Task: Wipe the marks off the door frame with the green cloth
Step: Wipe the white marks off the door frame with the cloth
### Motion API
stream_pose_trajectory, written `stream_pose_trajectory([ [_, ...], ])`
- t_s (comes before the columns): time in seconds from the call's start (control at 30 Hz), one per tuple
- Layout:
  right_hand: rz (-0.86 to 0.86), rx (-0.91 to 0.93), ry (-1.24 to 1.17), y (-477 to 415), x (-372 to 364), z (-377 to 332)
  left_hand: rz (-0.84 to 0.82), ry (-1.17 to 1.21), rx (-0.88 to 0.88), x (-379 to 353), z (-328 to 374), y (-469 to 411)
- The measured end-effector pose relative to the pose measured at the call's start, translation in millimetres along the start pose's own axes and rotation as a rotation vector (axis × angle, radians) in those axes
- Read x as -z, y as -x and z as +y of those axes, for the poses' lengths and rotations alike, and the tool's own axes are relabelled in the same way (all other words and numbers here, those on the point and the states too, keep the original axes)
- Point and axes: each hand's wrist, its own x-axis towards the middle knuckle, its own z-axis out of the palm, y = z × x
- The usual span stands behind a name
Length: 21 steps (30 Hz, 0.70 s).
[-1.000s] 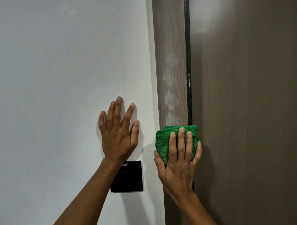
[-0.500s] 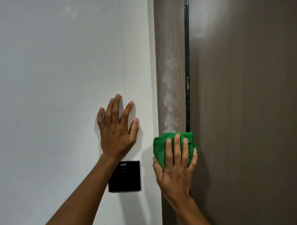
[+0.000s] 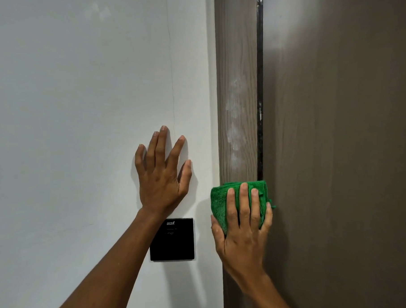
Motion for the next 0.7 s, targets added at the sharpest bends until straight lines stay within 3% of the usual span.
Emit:
stream_pose_trajectory([
  [0.3, 0.061, -0.058, -0.014, -82.5, 12.3, -10.5, -0.008, -0.009, -0.003, 0.6, -0.8, 0.0],
  [0.53, -0.077, 0.012, -0.015, 11.1, 12.5, -1.7, -0.025, -0.001, 0.000, 1.6, 0.3, 1.1],
  [0.7, -0.039, 0.010, -0.007, -25.9, 16.1, -2.8, -0.011, 0.001, -0.006, 0.5, -0.7, 1.1],
])
